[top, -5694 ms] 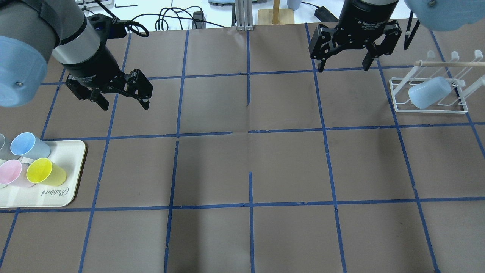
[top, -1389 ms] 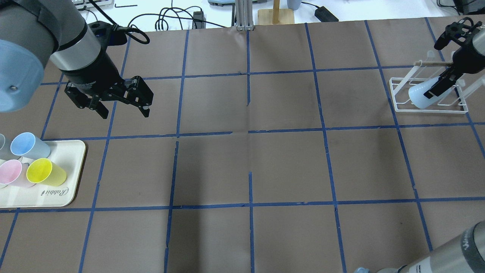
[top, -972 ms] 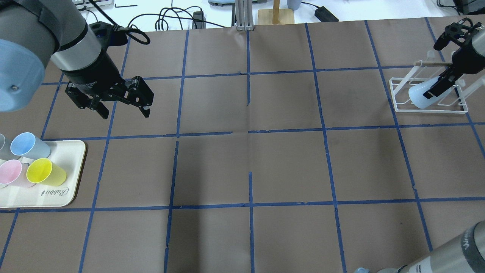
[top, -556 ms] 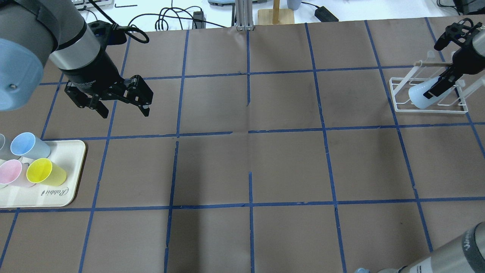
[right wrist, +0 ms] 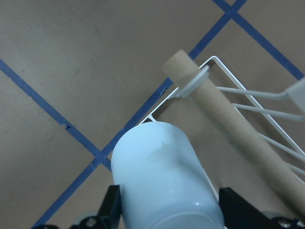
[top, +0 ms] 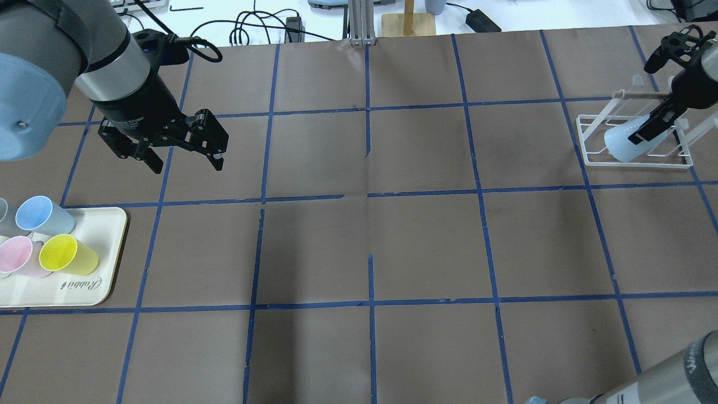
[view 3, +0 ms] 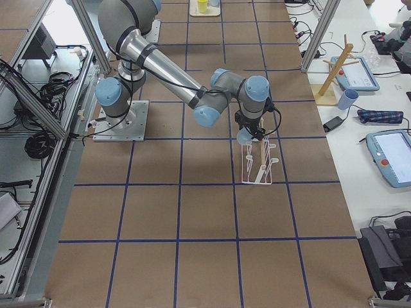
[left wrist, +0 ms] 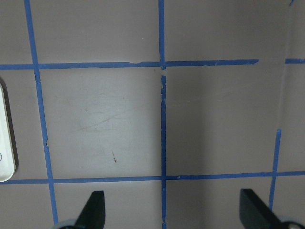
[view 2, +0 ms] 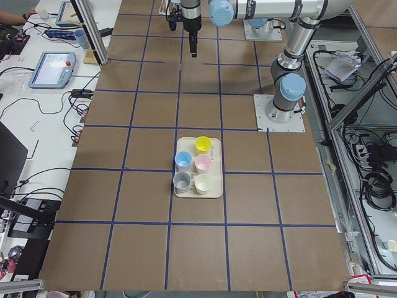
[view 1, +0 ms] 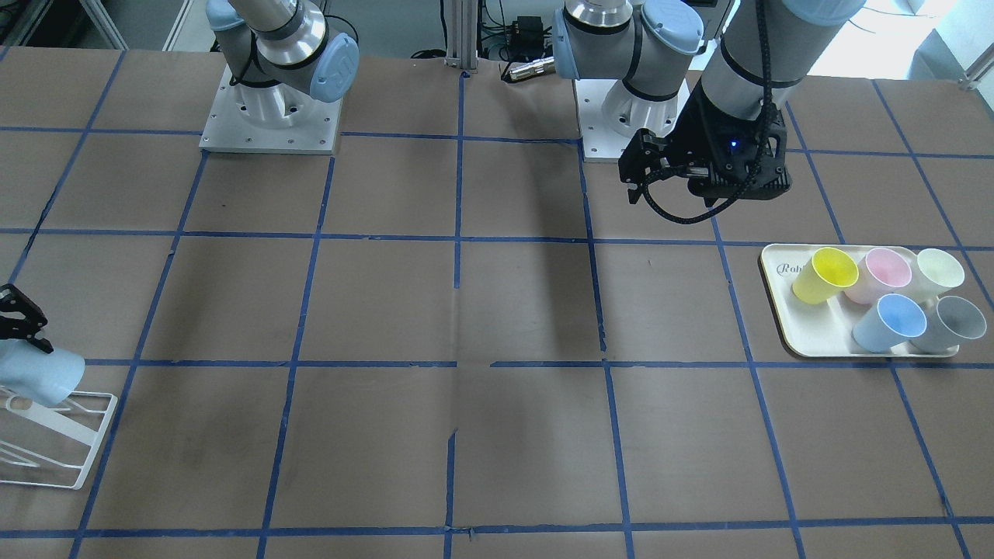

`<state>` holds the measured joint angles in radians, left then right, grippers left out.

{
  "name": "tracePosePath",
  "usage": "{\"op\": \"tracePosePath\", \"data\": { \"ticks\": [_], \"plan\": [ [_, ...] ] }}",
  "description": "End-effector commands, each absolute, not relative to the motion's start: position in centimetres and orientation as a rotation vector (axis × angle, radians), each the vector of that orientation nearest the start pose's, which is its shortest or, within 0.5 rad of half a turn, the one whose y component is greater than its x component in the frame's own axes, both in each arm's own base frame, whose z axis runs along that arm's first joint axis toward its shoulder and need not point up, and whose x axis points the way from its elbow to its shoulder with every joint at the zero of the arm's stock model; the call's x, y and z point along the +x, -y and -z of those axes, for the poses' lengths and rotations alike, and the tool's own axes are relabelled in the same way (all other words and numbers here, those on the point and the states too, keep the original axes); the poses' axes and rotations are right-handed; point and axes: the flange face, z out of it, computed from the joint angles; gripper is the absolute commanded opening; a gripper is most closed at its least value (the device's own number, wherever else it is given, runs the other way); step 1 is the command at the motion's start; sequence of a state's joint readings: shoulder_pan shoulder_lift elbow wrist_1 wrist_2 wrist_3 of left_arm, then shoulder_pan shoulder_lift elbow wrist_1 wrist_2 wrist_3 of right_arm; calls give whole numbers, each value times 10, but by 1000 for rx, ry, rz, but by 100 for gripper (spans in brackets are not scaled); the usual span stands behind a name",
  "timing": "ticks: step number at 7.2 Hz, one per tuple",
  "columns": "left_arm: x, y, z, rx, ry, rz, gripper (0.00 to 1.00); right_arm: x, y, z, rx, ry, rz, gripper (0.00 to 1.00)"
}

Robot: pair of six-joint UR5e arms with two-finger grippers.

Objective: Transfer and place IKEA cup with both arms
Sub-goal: 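Close the right gripper around the light blue cup's base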

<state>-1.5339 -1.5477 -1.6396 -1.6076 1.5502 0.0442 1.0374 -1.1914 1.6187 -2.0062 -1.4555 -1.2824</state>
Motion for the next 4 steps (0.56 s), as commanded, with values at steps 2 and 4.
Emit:
{"op": "tracePosePath", "data": {
  "ticks": [2, 4],
  "plan": [
    [-118, 478, -463, -35, -3167, -128, 100, -188, 601, -319, -1139, -2883, 173, 59],
    [-120, 477, -464, -68, -3178, -119, 100, -184, 595, -337, -1132, -2876, 161, 58]
  ]
}}
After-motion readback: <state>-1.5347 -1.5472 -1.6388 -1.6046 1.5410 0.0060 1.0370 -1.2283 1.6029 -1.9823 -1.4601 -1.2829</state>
